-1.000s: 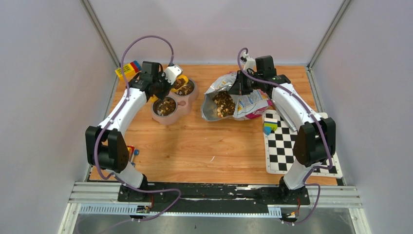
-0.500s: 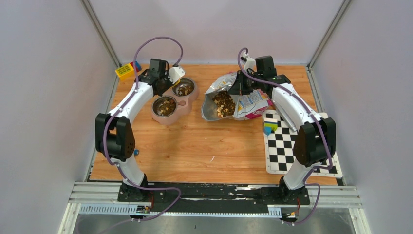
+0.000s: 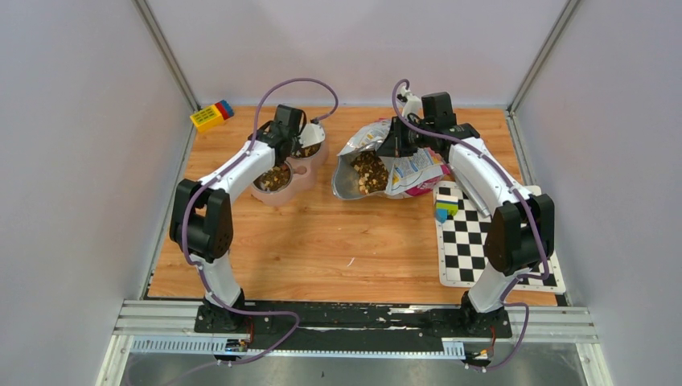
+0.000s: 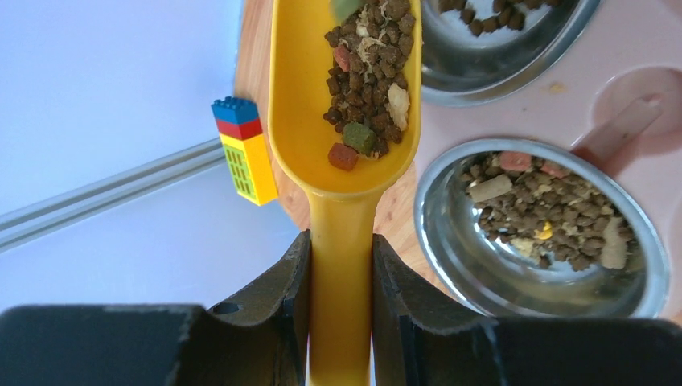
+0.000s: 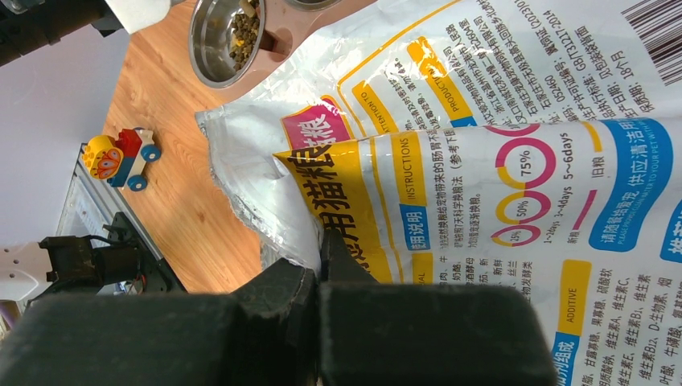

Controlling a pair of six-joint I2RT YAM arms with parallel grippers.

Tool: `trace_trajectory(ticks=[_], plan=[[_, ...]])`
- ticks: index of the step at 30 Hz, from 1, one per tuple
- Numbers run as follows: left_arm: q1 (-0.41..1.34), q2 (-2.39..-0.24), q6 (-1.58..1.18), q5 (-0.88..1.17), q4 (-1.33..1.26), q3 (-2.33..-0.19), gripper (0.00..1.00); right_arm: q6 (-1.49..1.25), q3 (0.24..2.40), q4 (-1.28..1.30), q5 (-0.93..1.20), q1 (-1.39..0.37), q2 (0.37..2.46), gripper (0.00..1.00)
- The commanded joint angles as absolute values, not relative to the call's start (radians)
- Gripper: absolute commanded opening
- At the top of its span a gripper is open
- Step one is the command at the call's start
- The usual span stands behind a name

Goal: Serve the pet food
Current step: Pour the pet food into the pet food bowl.

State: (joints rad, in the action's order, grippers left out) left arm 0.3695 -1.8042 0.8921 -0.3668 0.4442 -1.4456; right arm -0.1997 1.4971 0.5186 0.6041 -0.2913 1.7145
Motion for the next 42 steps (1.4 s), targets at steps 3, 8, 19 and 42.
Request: trace_trajectory(ticks=[3,8,19,42], plan=[[0.371,-1.803,0.952,-0.456,0.381,-1.436,0.00,-0.221,1.508,0.492,0.675,-0.289,1.642,0.00],[0.388,-1.803,1.014,-0.496,0.325,-1.386,0.00,-0.221,1.509,0.493,0.673,-0.289,1.639,0.00],[0.448,-1.782,1.201,-0.602,0.180,-1.284,0.00,-0.221,1.508,0.492,0.673,-0.289,1.641,0.00],[0.500,-1.752,1.534,-0.667,-0.140,-1.133,0.00,-0.219,1.505,0.491,0.667,-0.289,1.637,0.00]])
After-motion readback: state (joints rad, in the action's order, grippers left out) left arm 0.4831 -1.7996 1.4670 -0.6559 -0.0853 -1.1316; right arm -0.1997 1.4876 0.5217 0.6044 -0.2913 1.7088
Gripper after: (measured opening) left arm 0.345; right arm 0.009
